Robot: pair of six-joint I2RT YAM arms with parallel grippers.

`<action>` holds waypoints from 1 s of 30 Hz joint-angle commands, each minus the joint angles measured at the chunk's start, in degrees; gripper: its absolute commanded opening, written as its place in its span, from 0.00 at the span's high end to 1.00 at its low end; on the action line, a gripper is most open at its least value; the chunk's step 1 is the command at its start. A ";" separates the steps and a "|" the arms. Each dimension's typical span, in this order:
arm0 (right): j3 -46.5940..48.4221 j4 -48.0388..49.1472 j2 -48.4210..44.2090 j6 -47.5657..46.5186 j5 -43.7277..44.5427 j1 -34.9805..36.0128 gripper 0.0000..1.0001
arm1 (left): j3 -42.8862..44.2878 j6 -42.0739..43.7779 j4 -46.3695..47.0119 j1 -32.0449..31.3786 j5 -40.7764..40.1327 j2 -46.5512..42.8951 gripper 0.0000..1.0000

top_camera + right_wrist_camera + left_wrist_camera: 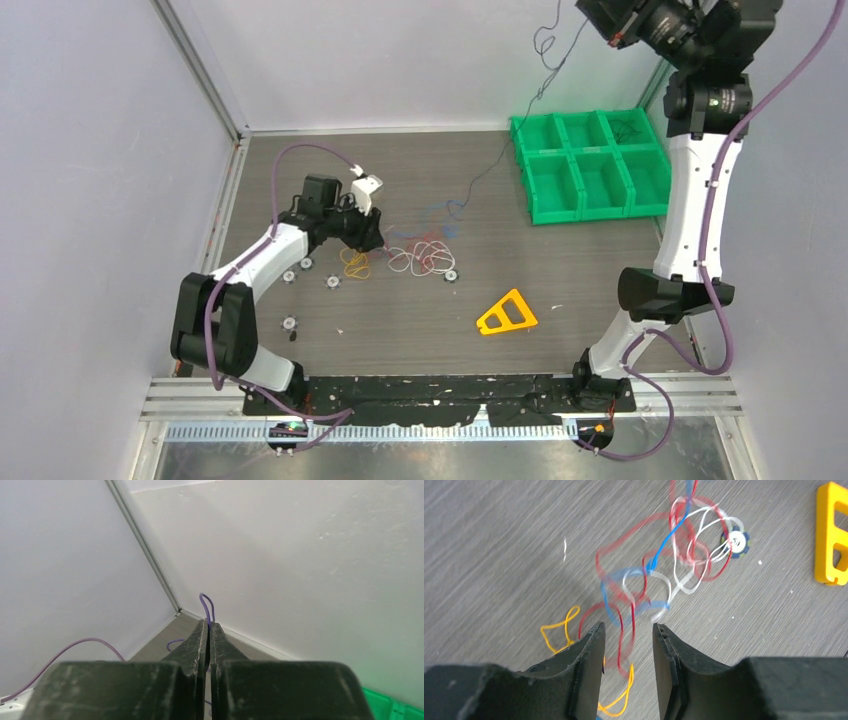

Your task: Untangle the cables

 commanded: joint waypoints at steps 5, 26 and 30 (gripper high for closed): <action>0.54 5.82 -1.26 4.30 -2.30 -2.94 0.95 | 1.15 3.60 -2.49 2.23 2.30 -2.37 0.56; 0.53 13.13 -4.51 18.14 -6.04 -2.37 0.94 | 37.75 -9.82 -0.08 -19.01 -10.58 30.08 0.07; 1.73 13.21 -5.80 17.18 -5.31 -4.02 0.95 | 42.73 -8.00 -13.08 -17.00 -13.01 32.21 0.79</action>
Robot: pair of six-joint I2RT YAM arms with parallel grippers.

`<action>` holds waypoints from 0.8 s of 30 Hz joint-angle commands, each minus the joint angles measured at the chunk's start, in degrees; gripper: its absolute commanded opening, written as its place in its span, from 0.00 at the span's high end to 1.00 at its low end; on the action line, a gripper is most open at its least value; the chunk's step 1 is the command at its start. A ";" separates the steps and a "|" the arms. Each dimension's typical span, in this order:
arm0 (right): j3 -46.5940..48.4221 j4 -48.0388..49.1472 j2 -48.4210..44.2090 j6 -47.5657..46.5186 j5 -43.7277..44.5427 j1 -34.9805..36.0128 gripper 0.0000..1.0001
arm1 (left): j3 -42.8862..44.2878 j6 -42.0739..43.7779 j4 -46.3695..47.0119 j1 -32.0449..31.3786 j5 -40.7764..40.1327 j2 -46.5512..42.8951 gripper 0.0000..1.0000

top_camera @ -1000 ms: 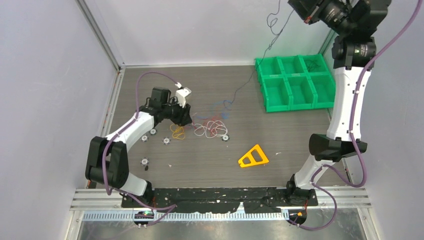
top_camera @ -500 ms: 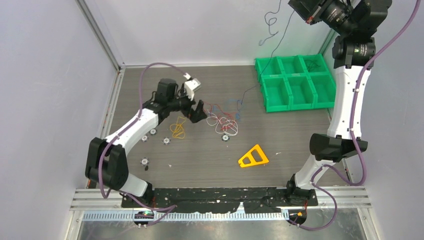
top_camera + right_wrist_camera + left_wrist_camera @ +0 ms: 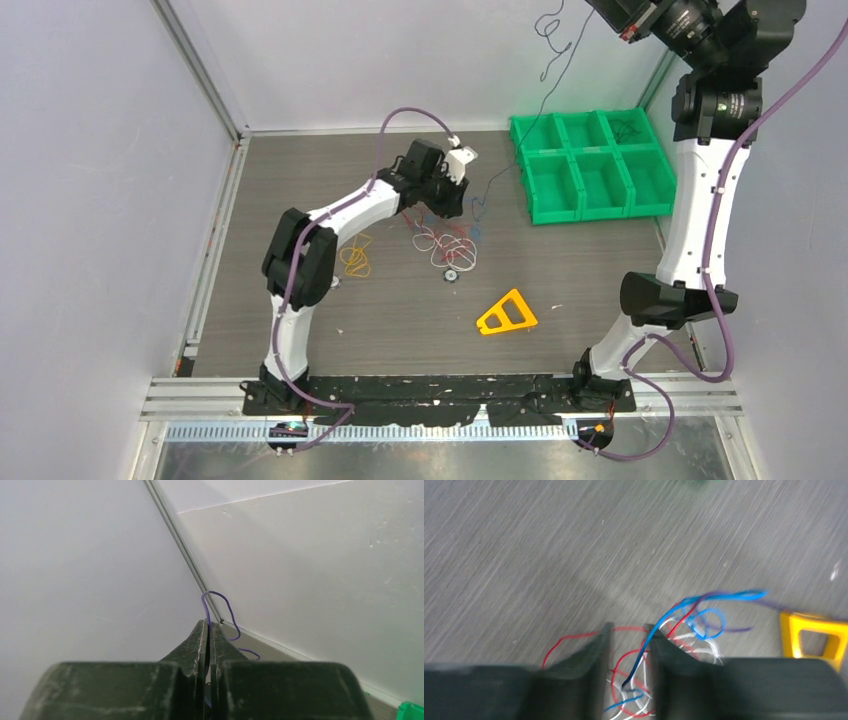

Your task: Untangle the cables

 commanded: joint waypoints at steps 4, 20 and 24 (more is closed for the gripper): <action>3.62 3.15 -3.87 -0.74 2.80 -7.81 0.95 | -6.46 3.94 -17.83 7.65 -3.89 -7.93 1.00; -0.96 -7.19 -2.06 -23.29 6.56 -17.67 0.95 | -20.64 9.23 -18.88 17.71 -1.70 -20.87 0.52; -6.46 -10.42 -3.20 -31.38 7.86 -18.22 0.95 | -19.10 8.74 -20.07 17.71 0.64 -26.50 0.19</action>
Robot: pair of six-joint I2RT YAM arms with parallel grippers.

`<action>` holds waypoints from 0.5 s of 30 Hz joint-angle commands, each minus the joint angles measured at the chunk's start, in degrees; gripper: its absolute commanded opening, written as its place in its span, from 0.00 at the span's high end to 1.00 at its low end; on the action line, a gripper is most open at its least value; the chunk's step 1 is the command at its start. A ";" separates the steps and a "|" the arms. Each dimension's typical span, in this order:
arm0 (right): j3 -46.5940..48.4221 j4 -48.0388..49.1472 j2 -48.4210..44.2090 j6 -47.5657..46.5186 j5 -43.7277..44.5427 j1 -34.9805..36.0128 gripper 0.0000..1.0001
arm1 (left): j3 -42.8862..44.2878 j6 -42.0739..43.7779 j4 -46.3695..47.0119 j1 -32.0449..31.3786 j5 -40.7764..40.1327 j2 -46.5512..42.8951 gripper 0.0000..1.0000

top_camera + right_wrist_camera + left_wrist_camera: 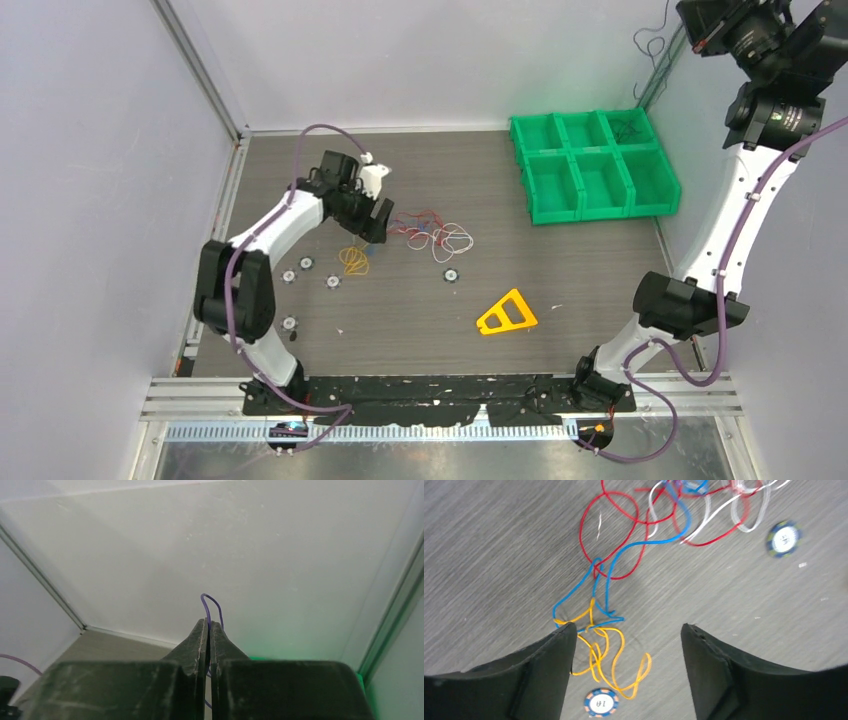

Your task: Untangle the cables

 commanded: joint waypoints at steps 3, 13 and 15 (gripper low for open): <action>-8.66 -5.59 -2.01 -14.73 1.51 -1.28 0.95 | 4.36 0.00 -3.18 -0.08 5.15 -11.98 0.02; -5.93 -12.36 2.63 -22.34 0.59 -2.21 0.95 | 5.47 -2.26 -6.01 -0.09 8.26 -23.76 0.00; -4.18 -12.39 3.56 -22.44 0.51 -2.72 0.95 | 4.16 -3.22 -5.39 -0.08 8.22 -25.58 0.00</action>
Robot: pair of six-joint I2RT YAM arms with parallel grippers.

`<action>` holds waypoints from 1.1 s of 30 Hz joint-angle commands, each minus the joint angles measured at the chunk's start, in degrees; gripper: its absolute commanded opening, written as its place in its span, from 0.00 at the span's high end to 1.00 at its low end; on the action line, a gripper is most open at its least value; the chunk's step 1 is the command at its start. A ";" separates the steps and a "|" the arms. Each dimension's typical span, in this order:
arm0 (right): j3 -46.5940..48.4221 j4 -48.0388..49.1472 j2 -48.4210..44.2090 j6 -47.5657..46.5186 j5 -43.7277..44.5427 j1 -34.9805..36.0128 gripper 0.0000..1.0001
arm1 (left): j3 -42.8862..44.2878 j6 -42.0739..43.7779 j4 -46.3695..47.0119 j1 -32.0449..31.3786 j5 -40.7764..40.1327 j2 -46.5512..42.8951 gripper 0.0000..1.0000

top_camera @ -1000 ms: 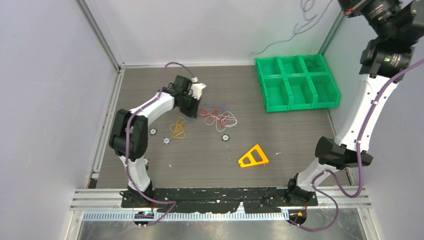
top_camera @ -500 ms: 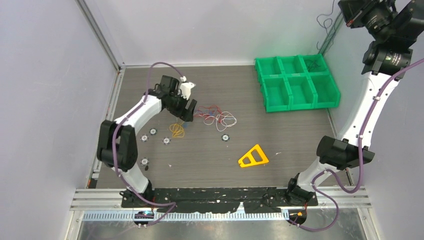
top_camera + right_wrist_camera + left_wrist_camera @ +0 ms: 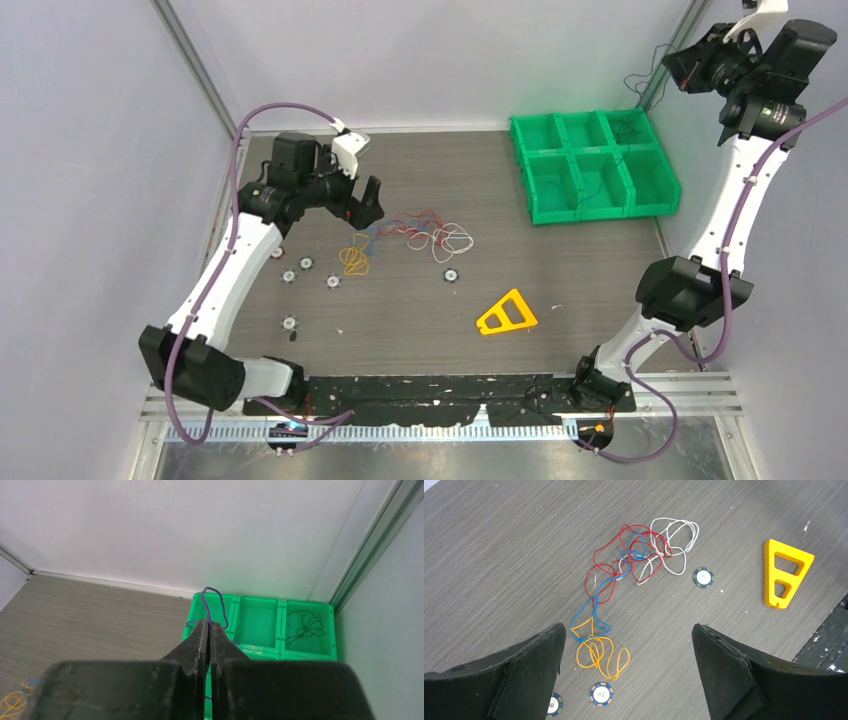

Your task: Untangle the cables

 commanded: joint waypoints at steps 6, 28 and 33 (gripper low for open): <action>9.61 3.32 4.15 -3.40 2.65 -3.09 0.95 | -2.40 -2.57 -0.63 -0.08 1.29 -6.30 0.00; 11.93 19.03 8.20 1.73 10.51 -8.36 0.95 | -4.63 -2.53 -0.39 -0.08 -0.63 -5.95 0.01; 13.65 20.30 8.56 2.23 11.59 -8.63 0.95 | -4.87 -2.24 -0.65 -0.08 -1.16 -6.14 0.01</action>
